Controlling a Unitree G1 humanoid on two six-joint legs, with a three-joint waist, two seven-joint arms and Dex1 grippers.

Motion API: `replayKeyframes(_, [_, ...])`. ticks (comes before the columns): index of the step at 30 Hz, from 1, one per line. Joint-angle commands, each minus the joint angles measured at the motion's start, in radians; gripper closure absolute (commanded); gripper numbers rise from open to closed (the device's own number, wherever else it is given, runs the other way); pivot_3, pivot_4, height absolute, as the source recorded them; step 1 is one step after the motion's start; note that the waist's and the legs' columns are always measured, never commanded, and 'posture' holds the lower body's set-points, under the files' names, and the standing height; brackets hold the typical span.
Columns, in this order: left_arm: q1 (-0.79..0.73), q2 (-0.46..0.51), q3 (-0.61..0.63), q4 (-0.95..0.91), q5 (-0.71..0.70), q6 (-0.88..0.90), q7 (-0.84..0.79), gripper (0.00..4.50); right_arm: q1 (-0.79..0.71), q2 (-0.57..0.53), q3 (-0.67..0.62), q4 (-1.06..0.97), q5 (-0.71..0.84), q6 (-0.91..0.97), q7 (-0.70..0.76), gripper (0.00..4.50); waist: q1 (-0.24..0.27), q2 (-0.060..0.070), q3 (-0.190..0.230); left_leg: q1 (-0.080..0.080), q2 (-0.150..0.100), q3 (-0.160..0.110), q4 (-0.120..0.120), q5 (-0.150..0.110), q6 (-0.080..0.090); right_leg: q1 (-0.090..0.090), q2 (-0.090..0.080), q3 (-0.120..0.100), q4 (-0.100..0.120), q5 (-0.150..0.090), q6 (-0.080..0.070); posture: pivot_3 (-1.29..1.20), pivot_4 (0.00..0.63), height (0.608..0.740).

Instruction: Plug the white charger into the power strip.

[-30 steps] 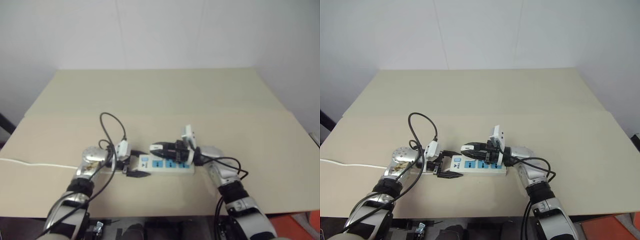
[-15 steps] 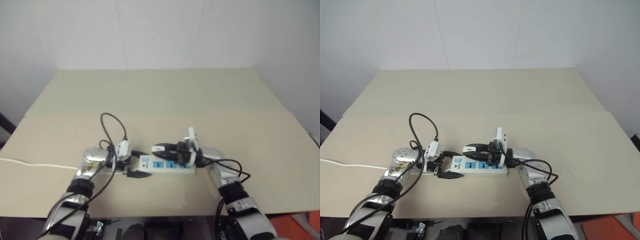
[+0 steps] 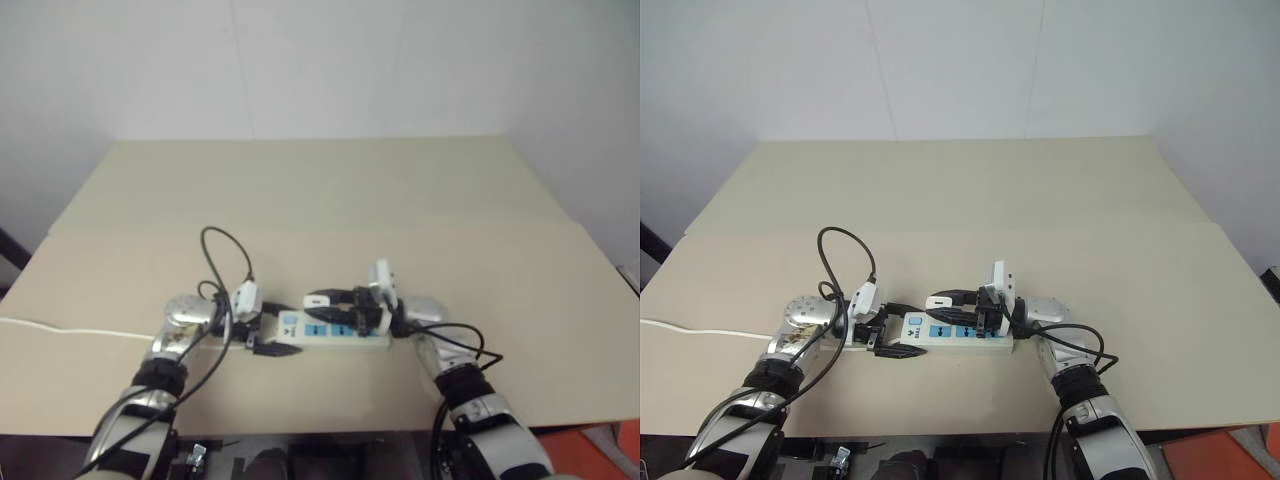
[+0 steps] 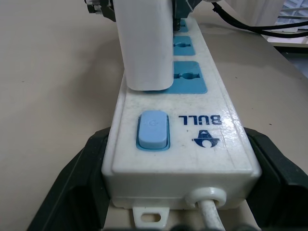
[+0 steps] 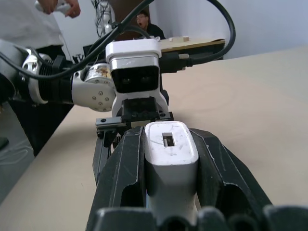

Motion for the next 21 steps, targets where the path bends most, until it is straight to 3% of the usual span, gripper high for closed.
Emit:
replayKeyframes(1, [0.008, 0.032, -0.003, -0.042, -0.006, -0.005, -0.029, 1.21, 0.028, -0.028, 0.013, 0.080, -0.085, -0.010, -0.033, 3.39, -0.001, 0.000, -0.001, 0.000, 0.000, 0.000, 0.000, 0.000, 0.000, 0.000, 0.000, 0.000, 0.000, 0.000, 0.000, 0.00, 0.150, 0.740])
replayKeyframes(12, [0.015, 0.036, -0.003, -0.053, -0.010, 0.002, -0.025, 1.21, 0.015, -0.023, 0.028, 0.100, -0.071, 0.086, -0.050, 3.39, -0.002, -0.001, -0.003, 0.009, 0.001, 0.002, -0.004, 0.000, 0.000, 0.001, 0.003, 0.011, -0.002, 0.000, 0.000, 0.00, 0.150, 0.740])
replayKeyframes(21, [0.008, 0.034, -0.003, -0.042, -0.007, -0.005, -0.021, 1.21, 0.028, -0.019, 0.004, 0.094, -0.072, 0.027, -0.071, 3.39, -0.001, -0.001, -0.004, 0.010, 0.003, 0.003, -0.005, 0.000, 0.000, 0.001, 0.005, 0.014, -0.002, 0.000, 0.000, 0.00, 0.150, 0.740])
